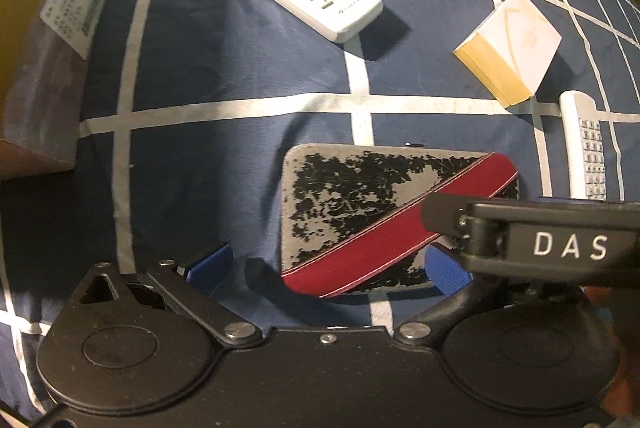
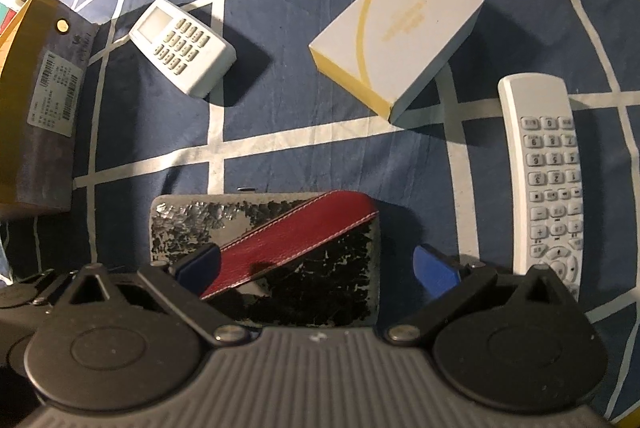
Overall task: Organize objects
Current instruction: 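Close the right gripper on the black-and-red wallet, then lift the wallet with the right gripper and carry it toward the box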
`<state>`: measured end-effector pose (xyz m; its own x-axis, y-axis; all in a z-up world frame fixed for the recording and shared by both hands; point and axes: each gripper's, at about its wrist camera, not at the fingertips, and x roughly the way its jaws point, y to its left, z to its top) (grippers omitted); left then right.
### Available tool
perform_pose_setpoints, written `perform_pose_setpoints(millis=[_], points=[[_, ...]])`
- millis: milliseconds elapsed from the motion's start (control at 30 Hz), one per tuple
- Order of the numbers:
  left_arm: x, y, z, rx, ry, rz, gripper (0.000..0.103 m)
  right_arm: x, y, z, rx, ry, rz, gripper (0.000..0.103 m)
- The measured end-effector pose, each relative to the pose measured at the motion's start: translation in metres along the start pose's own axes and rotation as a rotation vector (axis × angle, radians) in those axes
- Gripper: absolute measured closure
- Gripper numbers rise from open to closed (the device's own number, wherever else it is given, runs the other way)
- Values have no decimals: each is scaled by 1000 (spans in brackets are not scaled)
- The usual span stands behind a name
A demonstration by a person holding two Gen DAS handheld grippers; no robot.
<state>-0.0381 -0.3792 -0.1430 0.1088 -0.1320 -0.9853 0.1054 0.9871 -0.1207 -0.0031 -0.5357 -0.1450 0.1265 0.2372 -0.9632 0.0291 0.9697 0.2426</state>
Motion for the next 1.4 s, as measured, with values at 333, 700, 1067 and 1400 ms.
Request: perform_pose_setpoints(millis=[333, 700, 1067, 1400], points=[[5, 0, 7, 6, 4, -42, 1, 5, 2, 2, -19, 19, 10, 9], [10, 1, 16, 4, 12, -73, 8, 5, 6, 7, -47, 8, 7, 20], [5, 5, 17, 35, 5, -66, 14, -3, 9, 5, -35, -16, -17, 24], [-14, 10, 13, 46, -28, -79, 18, -22, 22, -2, -44, -87, -39, 24]])
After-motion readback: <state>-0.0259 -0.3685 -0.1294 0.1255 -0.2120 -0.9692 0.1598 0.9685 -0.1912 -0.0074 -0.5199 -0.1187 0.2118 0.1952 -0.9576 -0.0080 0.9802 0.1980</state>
